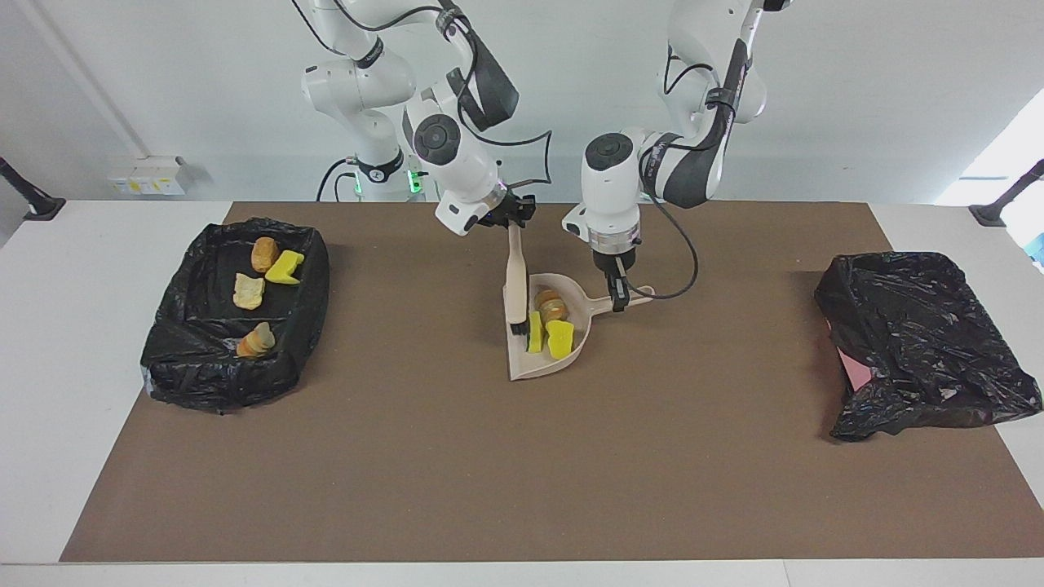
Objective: Sweep and dump trash in bin
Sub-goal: 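Sweep the sponges and chunk into the dustpan with the right gripper, then carry the dustpan to the bag while the right gripper lowers the brush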
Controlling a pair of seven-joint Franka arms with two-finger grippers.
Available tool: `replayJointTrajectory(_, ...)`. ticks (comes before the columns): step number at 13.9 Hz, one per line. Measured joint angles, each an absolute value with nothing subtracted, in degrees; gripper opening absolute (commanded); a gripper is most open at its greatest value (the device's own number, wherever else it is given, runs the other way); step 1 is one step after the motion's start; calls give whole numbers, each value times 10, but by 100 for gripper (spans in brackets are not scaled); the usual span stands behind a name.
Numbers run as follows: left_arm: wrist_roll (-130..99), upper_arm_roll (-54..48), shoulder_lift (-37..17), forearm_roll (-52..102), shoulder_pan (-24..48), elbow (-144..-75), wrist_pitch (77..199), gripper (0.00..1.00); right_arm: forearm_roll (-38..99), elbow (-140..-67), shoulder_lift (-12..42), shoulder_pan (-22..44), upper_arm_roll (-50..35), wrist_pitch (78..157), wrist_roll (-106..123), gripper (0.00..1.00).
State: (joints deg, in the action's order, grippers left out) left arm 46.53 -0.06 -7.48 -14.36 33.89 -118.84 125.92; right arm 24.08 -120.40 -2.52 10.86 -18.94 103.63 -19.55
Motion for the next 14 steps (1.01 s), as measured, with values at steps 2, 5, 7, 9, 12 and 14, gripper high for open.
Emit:
replayJointTrajectory(2,472,1,-77,-135,314,-1186,1265,0,168,-1202,-66,110,-190,963,-236,0)
replayJointTrajectory(5,522,3,-84,-98,278,-1170,1271,0,138,-1225,-104,134,-199,934,-270,0)
replayJointTrajectory(7,558,3,-85,-83,250,-1156,1271,0,138,-1255,-123,149,-200,934,-274,0)
replayJointTrajectory(9,606,4,-85,-64,219,-1139,1269,0,140,-1284,-133,171,-200,948,-297,0)
replayJointTrajectory(12,682,6,-85,-37,168,-1100,1239,0,149,-1318,-118,228,-202,1055,-373,0)
replayJointTrajectory(14,740,6,-85,-16,127,-1064,1203,0,165,-1324,-101,252,-203,1105,-385,0)
